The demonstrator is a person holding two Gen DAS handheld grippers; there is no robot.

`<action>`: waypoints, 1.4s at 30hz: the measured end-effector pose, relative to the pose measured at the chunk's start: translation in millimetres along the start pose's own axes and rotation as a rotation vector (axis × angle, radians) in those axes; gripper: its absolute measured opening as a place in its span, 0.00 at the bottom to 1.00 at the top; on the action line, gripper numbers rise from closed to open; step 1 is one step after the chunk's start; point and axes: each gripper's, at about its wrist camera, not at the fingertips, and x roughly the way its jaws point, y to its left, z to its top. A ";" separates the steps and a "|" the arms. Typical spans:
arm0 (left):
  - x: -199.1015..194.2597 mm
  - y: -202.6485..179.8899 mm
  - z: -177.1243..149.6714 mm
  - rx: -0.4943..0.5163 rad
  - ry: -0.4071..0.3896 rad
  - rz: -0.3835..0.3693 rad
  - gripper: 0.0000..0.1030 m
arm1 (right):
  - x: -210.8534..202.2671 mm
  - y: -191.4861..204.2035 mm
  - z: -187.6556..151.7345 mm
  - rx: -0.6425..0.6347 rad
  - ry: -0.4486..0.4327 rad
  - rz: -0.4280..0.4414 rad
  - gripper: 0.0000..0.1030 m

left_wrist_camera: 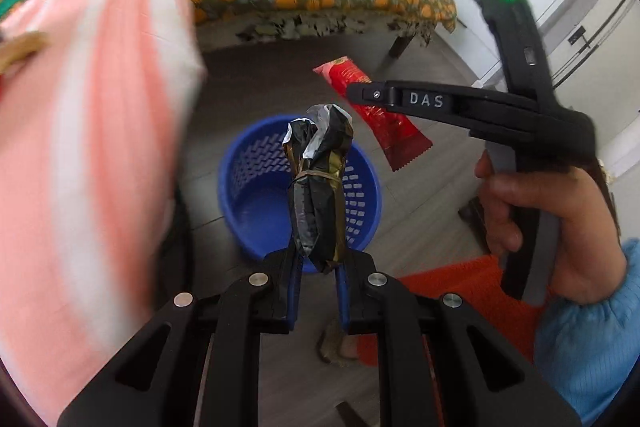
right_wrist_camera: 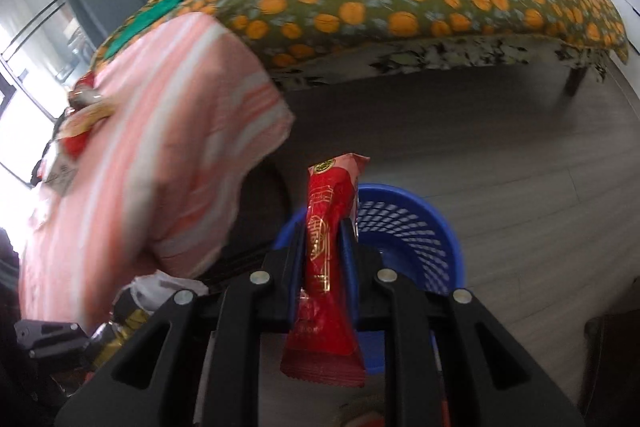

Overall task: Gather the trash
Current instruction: 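Carry both wrappers over the blue wastebasket and open both grippers, then move both grippers back over the table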

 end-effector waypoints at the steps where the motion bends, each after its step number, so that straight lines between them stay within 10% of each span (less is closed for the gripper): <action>1: 13.0 -3.2 4.3 0.001 0.006 0.004 0.14 | 5.7 -9.1 1.2 0.009 0.003 -0.006 0.17; 7: 74.6 -5.1 22.9 -0.022 0.026 0.016 0.17 | 27.8 -50.1 1.8 0.086 0.023 0.009 0.26; 20: 58.6 -16.6 31.8 0.071 -0.167 0.036 0.94 | -26.9 -83.6 3.3 0.204 -0.160 -0.045 0.71; 31: -57.3 -18.0 -10.8 0.137 -0.312 0.056 0.95 | -71.3 -10.0 5.8 0.055 -0.395 -0.098 0.89; 42: -141.5 108.0 -88.7 -0.061 -0.289 0.202 0.95 | -48.1 157.0 -40.2 -0.265 -0.292 0.090 0.89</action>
